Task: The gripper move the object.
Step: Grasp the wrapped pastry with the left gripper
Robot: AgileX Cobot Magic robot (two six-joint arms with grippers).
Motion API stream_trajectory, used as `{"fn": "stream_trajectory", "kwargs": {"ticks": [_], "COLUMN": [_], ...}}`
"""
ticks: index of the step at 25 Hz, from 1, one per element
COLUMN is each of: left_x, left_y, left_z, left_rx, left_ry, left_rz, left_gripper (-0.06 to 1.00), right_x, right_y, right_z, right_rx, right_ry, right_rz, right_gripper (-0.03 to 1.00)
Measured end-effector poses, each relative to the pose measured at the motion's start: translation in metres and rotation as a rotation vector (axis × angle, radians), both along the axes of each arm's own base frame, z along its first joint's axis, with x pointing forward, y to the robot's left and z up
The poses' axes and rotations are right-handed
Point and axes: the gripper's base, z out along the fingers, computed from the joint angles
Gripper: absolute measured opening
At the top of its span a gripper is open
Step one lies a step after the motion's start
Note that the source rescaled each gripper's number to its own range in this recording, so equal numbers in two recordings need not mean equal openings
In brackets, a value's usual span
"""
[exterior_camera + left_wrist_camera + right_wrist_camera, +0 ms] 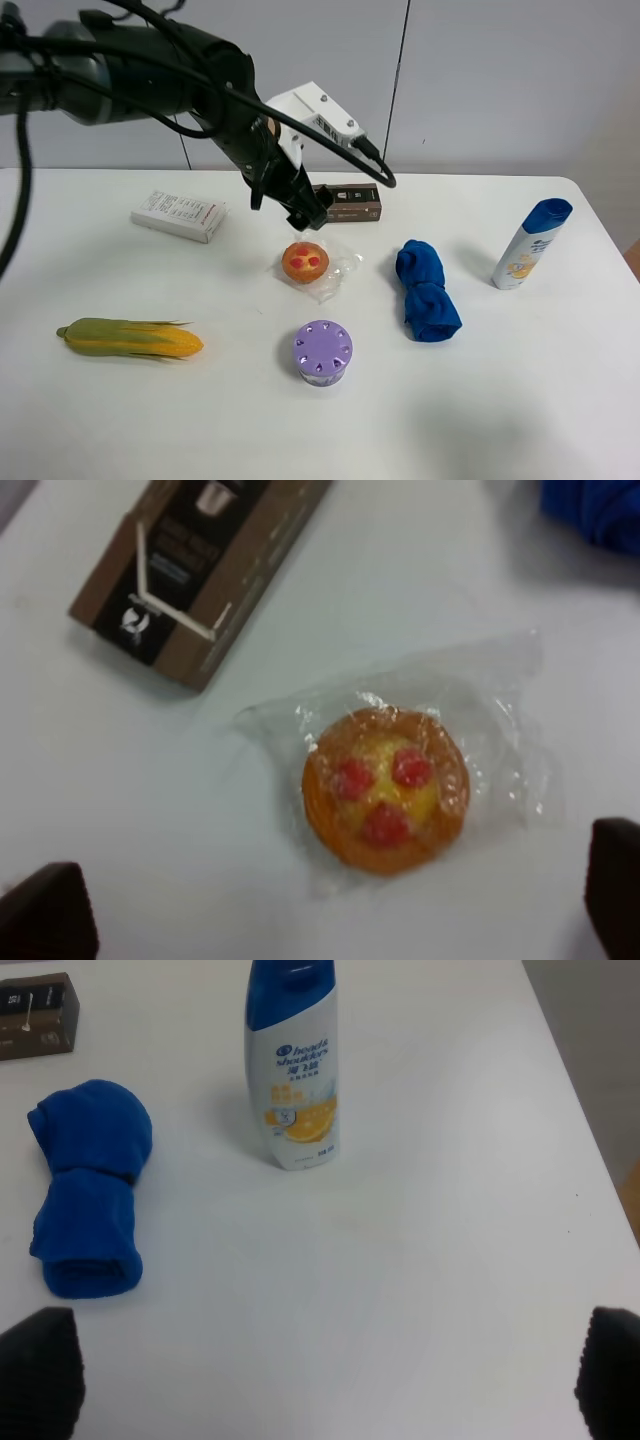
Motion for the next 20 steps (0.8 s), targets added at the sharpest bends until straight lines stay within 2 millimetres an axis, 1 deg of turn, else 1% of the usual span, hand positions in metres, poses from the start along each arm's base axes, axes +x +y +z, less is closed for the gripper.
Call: {"fn": "stream_trajectory", "kwargs": {"ticks": [4,7,9,14,20], "left_x": [0.011,0.014,0.014,0.015,0.017], "left_y": [-0.009,-0.012,-0.013,-0.016,-0.019], "left_z": [-0.038,-0.060,-0.069,-0.078,-0.097], "left_rx": [0.018,0.031,0.032,0.005,-0.002], "left_ry": [0.023,0.052,0.077,0.102,0.131], "left_rz": [-0.001,0.001,0.009,0.030,0.047], "left_gripper": [1.00,1.00,1.00,1.00,1.00], "right_x": [0.000,0.000,0.000,0.000,0.000], "right_y": [0.000,0.000,0.000,0.000,0.000], "right_z": [0.000,0.000,0.000,0.000,0.000], "right_rx": [0.000,0.000,0.000,0.000,0.000], "right_ry": [0.000,0.000,0.000,0.000,0.000], "right_rz": [0.000,0.000,0.000,0.000,0.000], "right_gripper": [1.00,1.00,1.00,1.00,1.00]}}
